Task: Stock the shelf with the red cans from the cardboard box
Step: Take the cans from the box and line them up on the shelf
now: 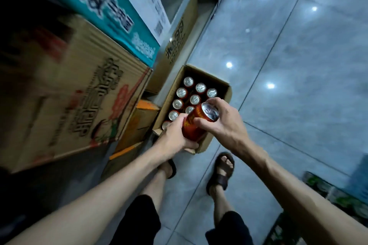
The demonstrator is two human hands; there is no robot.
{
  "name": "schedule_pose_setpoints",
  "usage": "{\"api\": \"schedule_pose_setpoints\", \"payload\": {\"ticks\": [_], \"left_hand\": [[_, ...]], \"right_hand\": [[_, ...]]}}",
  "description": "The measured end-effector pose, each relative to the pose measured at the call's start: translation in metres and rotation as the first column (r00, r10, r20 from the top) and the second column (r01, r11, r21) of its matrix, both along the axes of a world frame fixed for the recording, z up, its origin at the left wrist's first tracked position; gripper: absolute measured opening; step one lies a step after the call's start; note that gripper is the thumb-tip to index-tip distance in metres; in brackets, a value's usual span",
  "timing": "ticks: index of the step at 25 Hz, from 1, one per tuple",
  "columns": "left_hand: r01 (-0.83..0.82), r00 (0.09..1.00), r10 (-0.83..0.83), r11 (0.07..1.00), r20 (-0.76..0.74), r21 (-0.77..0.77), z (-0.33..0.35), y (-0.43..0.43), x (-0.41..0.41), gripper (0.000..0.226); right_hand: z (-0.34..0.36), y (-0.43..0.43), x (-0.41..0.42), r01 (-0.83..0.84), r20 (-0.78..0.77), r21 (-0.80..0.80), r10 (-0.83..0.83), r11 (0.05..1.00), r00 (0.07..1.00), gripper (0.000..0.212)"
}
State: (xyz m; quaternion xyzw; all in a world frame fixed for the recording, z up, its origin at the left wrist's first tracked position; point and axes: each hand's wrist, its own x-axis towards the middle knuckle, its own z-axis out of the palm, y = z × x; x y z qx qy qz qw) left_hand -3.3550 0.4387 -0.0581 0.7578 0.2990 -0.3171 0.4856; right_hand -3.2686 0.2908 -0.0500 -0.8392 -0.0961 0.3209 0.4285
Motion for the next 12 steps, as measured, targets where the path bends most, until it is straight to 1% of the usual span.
{"api": "schedule_pose_setpoints", "payload": {"ticks": [2,3,4,6,8,10,12], "left_hand": [[0.009,0.997,-0.008,1.000,0.071,-0.019,0.074,-0.001,0.011,0.075],[-0.004,0.993,0.011,0.998,0.116,-0.060,0.115,0.000,0.015,0.072],[-0.030,0.985,0.050,0.992,0.163,-0.124,0.157,0.000,0.018,0.069],[-0.085,0.966,0.149,0.955,0.210,-0.285,0.240,0.003,0.020,0.065],[-0.112,0.948,0.229,0.889,0.220,-0.443,0.316,0.008,0.015,0.062],[-0.105,0.939,0.271,0.812,0.211,-0.574,0.373,0.013,0.008,0.056],[-0.135,0.911,0.342,0.776,0.231,-0.616,0.423,0.017,-0.007,0.048]], "right_hand": [[0.075,-0.003,0.017,0.023,-0.009,0.038,-0.023,0.999,1.000,0.057],[0.114,-0.004,0.025,0.027,-0.020,0.073,-0.026,0.997,0.999,0.055],[0.153,-0.006,0.032,0.030,-0.042,0.123,-0.025,0.992,0.999,0.054],[0.230,-0.007,0.043,-0.001,-0.067,0.230,0.017,0.973,0.998,0.054],[0.302,-0.004,0.047,-0.081,-0.044,0.320,0.100,0.944,0.994,0.051],[0.360,0.005,0.049,-0.174,0.013,0.364,0.182,0.915,0.983,0.045],[0.416,0.020,0.049,-0.299,0.087,0.378,0.287,0.877,0.954,0.042]]}}
